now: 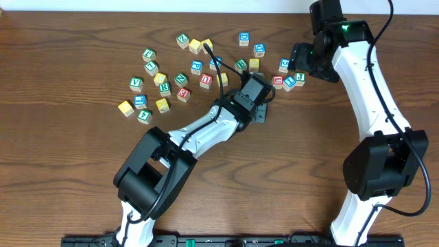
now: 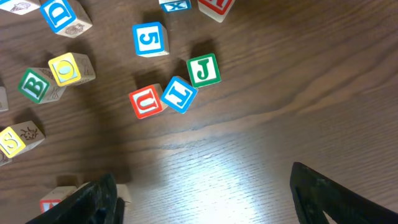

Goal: Spell out AI2
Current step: 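Carry blue 2 block right of red I block and set down, then release blue 2 block and move right gripper beside the row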

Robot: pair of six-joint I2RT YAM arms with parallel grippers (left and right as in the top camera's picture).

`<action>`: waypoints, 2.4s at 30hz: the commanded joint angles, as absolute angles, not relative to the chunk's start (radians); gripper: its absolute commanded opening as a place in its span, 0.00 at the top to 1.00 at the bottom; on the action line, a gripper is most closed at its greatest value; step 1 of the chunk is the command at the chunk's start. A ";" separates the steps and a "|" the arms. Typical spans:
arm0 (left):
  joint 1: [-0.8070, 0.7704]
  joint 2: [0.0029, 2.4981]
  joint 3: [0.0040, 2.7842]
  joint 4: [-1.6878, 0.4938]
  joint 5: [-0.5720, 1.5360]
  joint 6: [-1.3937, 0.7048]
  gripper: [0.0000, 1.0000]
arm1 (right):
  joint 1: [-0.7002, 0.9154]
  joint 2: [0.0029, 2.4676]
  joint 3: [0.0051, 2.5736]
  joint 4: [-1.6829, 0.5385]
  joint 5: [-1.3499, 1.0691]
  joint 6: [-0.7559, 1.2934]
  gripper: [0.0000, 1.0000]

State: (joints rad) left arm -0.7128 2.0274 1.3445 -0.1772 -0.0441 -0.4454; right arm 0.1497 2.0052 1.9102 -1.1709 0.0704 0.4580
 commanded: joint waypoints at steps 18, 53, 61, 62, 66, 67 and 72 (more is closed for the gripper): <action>-0.715 2.087 1.358 -0.157 -0.101 -0.451 0.65 | 0.151 1.999 1.917 -1.180 0.068 0.440 0.14; -0.521 1.677 1.329 -0.625 -0.076 -0.406 0.70 | 0.219 1.999 1.777 -1.176 -0.037 0.391 0.80; -0.428 1.763 1.329 -0.601 0.024 -0.418 0.71 | 0.267 1.999 1.586 -0.973 -0.162 0.412 0.99; -0.420 1.775 1.329 -0.596 0.027 -0.425 0.71 | 0.273 1.999 1.566 -0.945 -0.173 0.420 0.99; -0.407 1.815 1.329 -0.569 0.045 -0.425 0.71 | 0.295 2.004 1.512 -0.867 -0.171 0.463 0.99; -0.407 1.824 1.329 -0.561 0.045 -0.425 0.71 | 0.302 2.012 1.504 -0.850 -0.171 0.474 0.99; -0.407 1.860 1.329 -0.506 0.044 -0.488 0.71 | 0.328 2.060 1.499 -0.799 -0.167 0.511 0.99</action>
State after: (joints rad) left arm -0.4076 1.8374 1.3346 -0.5236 0.0322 -0.4389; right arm 0.3073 2.0167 1.5051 -0.8116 -0.1581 0.4629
